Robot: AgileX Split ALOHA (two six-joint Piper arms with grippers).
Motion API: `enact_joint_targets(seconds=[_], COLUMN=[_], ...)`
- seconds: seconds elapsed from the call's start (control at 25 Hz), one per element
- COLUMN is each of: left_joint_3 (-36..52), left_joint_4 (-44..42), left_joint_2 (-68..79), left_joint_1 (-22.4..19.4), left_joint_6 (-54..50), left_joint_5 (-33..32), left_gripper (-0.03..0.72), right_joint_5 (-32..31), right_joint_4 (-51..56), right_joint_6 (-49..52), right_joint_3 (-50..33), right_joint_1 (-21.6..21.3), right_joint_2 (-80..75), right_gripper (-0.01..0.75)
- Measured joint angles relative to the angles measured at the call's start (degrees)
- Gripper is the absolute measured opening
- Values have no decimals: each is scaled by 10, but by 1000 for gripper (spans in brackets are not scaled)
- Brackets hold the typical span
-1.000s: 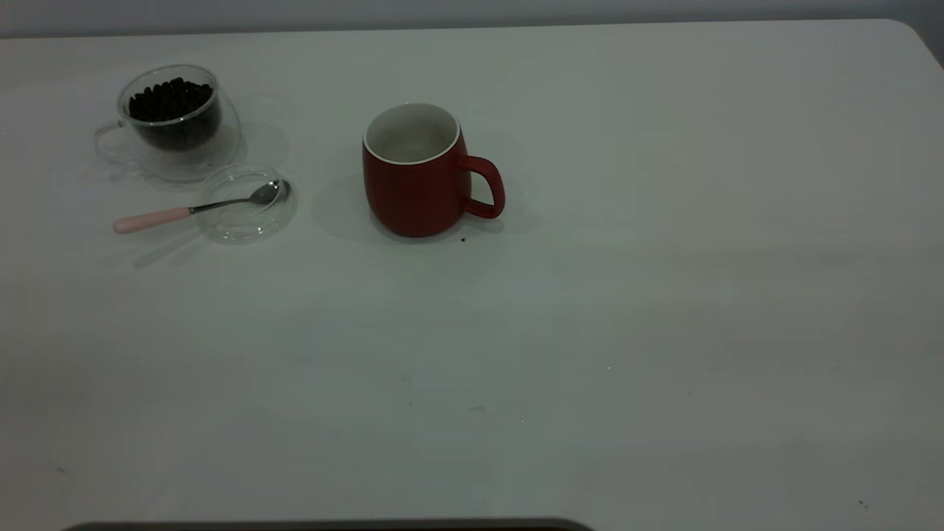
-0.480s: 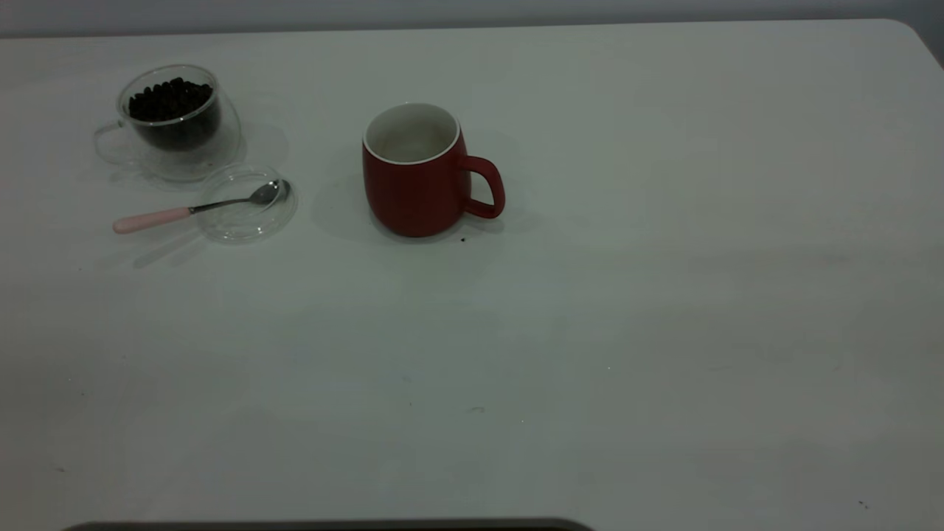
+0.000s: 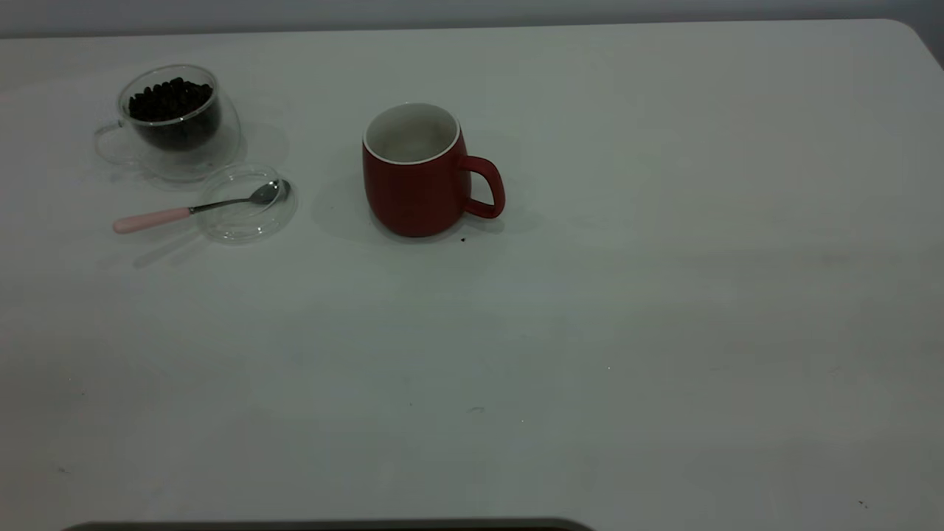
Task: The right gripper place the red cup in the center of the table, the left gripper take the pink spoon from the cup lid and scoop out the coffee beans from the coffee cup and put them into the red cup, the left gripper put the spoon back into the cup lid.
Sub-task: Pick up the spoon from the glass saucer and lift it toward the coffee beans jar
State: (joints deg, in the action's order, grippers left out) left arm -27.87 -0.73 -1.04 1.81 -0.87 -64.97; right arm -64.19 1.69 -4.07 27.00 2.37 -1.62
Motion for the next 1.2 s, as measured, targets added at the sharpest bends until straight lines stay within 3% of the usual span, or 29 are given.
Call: enact_joint_targets(seconds=[0.64, 0.8, 1.04, 1.2], left_joint_3=[0, -10, -92, -117], left_joint_4=[0, 0, 26, 95], left_joint_2=[0, 30, 227, 366], left_joint_1=[0, 0, 0, 0], left_joint_6=[-2, -44, -75, -75], left_joint_5=[0, 8, 112, 239], left_gripper=[588, 568, 546, 546], right_joint_5=[-1, -1, -1, -1], right_joint_4=[0, 0, 0, 0], right_joint_6=[0, 0, 0, 0], right_joint_3=[0, 0, 0, 0], right_joint_1=[0, 0, 0, 0], right_joint_2=[0, 0, 0, 0], right_gripper=[586, 586, 586, 586])
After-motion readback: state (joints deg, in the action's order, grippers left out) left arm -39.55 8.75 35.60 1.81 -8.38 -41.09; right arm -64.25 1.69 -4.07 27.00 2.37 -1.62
